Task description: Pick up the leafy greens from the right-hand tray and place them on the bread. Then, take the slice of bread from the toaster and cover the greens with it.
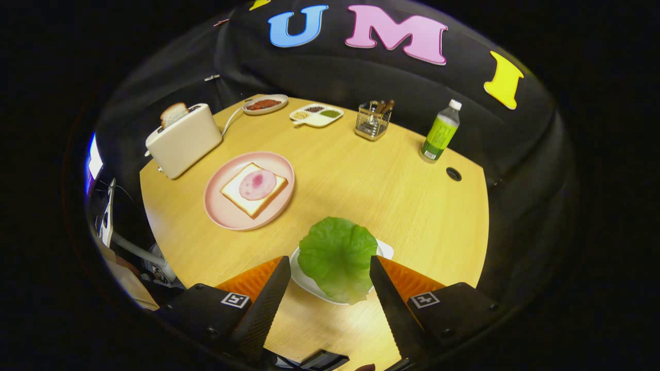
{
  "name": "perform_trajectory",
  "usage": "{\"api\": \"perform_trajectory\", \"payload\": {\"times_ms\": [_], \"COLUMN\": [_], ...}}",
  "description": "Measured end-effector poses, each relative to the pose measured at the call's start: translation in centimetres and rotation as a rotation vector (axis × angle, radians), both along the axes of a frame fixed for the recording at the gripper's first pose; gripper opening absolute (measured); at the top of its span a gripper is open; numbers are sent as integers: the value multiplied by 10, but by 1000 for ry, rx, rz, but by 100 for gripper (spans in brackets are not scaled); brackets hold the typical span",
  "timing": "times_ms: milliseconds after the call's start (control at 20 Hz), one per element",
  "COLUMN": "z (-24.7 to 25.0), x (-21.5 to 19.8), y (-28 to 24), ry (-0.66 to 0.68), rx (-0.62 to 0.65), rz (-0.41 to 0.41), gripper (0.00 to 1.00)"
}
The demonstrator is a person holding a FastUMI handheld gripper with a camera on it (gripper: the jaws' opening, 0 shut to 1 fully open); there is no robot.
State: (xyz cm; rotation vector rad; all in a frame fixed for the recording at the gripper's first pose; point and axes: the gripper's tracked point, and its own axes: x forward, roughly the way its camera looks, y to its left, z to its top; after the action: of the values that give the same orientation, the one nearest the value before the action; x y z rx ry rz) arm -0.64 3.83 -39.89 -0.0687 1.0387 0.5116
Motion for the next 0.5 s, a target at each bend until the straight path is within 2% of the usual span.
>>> {"api": "perform_trajectory", "payload": {"times_ms": [350, 500], "z": [-71, -88], "x": [11, 12], "y": [5, 7], "ry": [141, 201], "rx": [-31, -13], "rz": [49, 38], "gripper": [92, 79]}}
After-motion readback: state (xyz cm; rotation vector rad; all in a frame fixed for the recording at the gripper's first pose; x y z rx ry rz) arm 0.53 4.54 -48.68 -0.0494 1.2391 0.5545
